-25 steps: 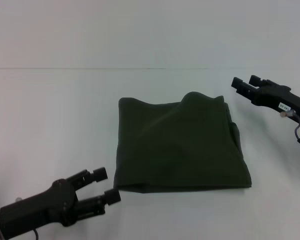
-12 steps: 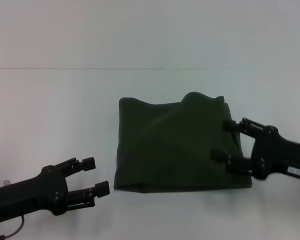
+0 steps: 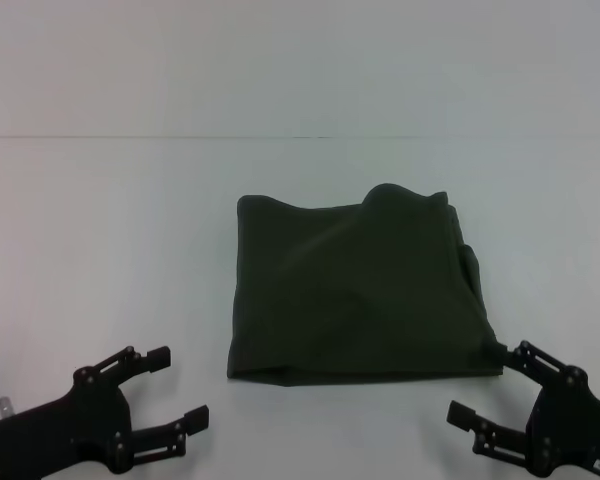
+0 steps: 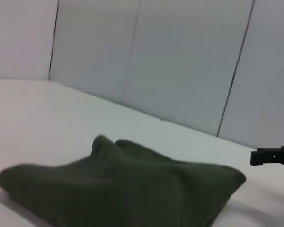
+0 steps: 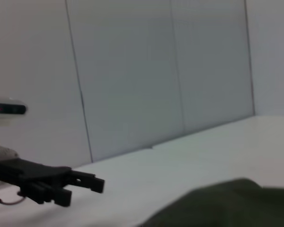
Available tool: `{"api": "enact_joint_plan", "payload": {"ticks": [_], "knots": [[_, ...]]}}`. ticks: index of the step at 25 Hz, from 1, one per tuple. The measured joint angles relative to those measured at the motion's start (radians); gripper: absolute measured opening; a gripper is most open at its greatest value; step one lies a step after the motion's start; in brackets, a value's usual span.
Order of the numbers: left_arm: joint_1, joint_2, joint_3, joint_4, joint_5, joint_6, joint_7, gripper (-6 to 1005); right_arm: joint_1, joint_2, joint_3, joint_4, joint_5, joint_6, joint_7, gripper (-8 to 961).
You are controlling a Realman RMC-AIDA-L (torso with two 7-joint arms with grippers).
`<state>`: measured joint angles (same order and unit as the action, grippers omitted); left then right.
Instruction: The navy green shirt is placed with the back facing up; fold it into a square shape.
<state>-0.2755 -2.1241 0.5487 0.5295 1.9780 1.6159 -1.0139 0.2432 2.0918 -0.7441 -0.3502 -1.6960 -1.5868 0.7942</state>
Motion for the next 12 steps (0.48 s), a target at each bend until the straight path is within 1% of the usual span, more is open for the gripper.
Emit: {"api": "enact_joint_plan", "payload": {"ticks": [1, 4, 12], "knots": [[0.002, 0.005, 0.0, -0.012, 0.008, -0.002, -0.002, 938, -0.007, -0.001, -0.003, 0.017, -0.007, 0.038, -0.011, 917], [0.011, 0.013, 0.0, -0.028, 0.017, -0.003, -0.005, 938, -0.011, -0.001, -0.005, 0.025, -0.015, 0.064, -0.013, 917], [0.033, 0.008, -0.002, -0.032, 0.026, 0.003, -0.005, 937, 0.001, 0.0, -0.008, 0.037, -0.02, 0.143, -0.014, 916]]}}
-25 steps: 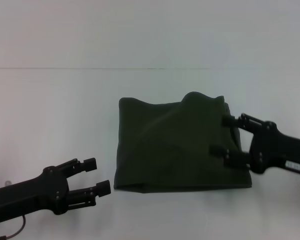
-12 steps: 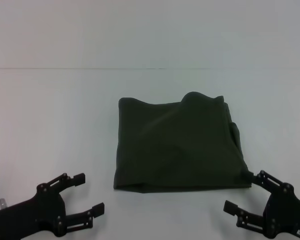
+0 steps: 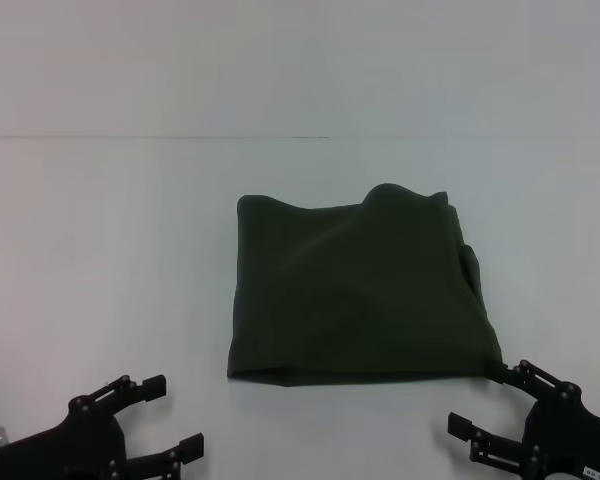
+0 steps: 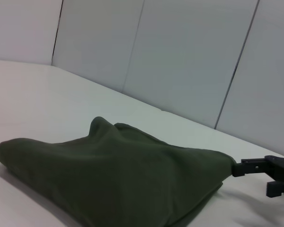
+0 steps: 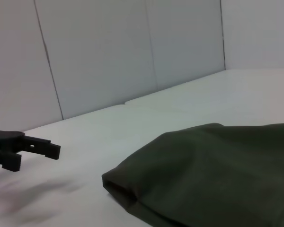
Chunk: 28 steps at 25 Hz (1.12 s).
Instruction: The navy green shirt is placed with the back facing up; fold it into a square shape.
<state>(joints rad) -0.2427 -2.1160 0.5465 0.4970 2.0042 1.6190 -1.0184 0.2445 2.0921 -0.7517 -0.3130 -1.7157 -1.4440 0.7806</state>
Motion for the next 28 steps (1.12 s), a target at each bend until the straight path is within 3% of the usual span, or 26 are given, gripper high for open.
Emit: {"api": "enact_joint_plan", "payload": {"ticks": [28], "knots": [[0.001, -0.006, -0.005, -0.007, -0.005, 0.025, -0.014, 938, 0.019, 0.0, 0.001, 0.0, -0.001, -0.007, -0.004, 916]]}}
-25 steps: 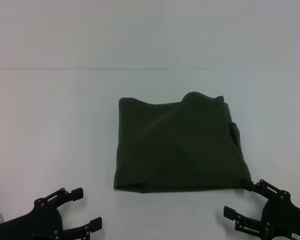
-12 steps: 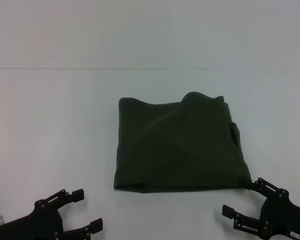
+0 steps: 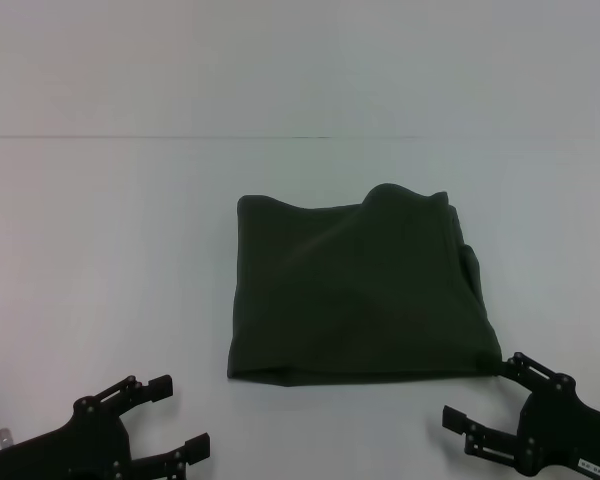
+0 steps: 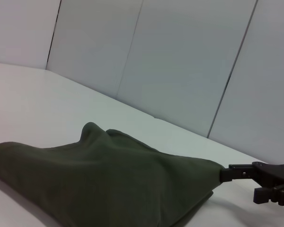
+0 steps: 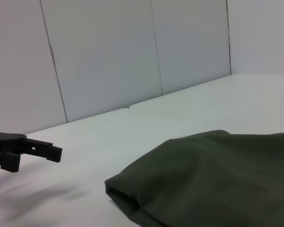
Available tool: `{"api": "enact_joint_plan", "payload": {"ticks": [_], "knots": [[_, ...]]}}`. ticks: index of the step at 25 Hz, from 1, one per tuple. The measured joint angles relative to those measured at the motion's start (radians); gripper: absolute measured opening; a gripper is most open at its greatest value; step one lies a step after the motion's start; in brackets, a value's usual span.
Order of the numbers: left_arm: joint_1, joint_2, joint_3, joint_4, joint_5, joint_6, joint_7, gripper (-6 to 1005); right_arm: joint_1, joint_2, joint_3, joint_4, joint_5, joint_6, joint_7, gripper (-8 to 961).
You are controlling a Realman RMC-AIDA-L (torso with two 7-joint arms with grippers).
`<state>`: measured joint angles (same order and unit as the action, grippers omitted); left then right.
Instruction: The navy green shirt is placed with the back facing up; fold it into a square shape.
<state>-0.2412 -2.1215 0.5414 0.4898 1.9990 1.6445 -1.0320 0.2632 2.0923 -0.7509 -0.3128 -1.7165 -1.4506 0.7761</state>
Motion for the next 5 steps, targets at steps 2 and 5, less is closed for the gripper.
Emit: {"api": "enact_joint_plan", "payload": {"ticks": [2, 5], "knots": [[-0.001, 0.0, 0.0, 0.0, 0.0, 0.0, 0.0, 938, 0.0, 0.0, 0.001, -0.002, 0.0, -0.002, 0.0, 916], [-0.004, 0.0, 0.0, 0.0, 0.0, 0.0, 0.0, 938, 0.003, 0.0, 0.003, -0.003, 0.0, -0.002, 0.0, 916]]}}
